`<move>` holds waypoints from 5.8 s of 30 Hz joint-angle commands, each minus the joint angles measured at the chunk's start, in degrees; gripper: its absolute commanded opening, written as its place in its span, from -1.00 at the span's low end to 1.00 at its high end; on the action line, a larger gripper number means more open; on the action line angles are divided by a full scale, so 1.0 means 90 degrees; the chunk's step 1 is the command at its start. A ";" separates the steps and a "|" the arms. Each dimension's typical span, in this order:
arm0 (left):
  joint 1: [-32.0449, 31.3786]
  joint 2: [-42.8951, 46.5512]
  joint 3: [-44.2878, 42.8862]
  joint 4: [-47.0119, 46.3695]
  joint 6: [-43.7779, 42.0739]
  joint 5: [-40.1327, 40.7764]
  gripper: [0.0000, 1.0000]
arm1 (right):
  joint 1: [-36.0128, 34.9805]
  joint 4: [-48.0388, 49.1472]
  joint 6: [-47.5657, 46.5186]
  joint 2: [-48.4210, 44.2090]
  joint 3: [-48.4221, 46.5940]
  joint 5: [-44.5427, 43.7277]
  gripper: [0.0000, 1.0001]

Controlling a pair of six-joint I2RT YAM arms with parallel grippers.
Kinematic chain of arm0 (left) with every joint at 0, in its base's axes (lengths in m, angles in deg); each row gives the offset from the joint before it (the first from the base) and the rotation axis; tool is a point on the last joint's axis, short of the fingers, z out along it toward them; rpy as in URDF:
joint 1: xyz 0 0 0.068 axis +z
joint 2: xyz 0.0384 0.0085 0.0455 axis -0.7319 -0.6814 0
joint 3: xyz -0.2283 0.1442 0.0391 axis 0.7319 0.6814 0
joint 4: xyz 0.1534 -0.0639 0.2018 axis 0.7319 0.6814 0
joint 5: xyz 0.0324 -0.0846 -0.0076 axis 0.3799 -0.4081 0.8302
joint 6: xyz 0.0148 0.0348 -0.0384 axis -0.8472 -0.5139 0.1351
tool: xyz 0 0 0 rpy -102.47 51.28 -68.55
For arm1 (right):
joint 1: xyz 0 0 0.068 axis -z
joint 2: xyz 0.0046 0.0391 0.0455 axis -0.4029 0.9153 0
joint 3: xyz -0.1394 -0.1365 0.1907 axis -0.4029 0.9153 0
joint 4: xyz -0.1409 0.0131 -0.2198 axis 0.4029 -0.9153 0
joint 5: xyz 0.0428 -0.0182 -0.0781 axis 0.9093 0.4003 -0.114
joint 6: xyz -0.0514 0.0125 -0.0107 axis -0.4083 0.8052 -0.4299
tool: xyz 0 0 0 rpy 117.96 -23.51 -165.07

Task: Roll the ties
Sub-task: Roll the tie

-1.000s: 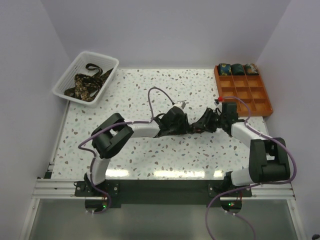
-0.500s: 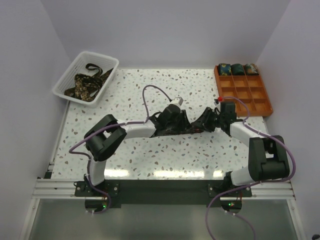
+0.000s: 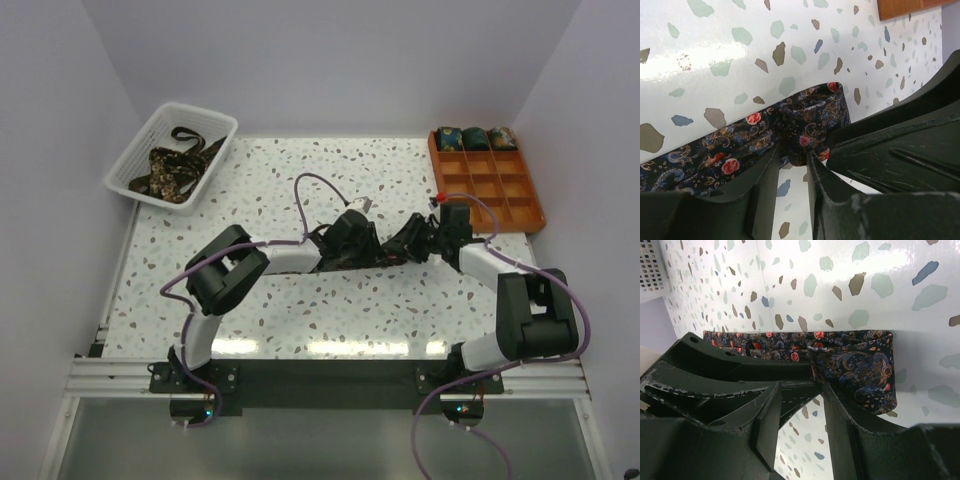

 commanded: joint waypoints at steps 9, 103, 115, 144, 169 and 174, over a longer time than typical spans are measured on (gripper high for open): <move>-0.0029 -0.0053 -0.0132 -0.0144 0.0107 0.0069 -0.39 | 0.0193 -0.1271 -0.0822 -0.0528 -0.0778 -0.0977 -0.09; 0.0049 0.0064 -0.0160 0.0276 -0.0313 0.0119 -0.44 | -0.0519 -0.0734 -0.1047 0.0370 -0.0759 0.0019 -0.60; -0.0029 0.0268 -0.0034 0.0256 -0.0401 0.0069 -0.35 | -0.0520 -0.0949 -0.1193 0.0390 -0.0896 -0.0118 -0.60; 0.0166 0.1421 0.0737 0.0834 -0.0568 0.0646 -0.30 | -0.0558 -0.1105 -0.1360 0.0478 -0.1013 -0.0235 -0.59; 0.0166 0.0572 0.0347 0.0393 -0.0254 0.0313 -0.41 | -0.0871 -0.1007 -0.0920 0.0361 -0.1354 -0.0235 -0.54; 0.0166 0.0484 0.0337 0.0471 -0.0264 0.0352 -0.47 | -0.0871 -0.1563 -0.1232 0.0097 -0.1618 -0.0770 -0.46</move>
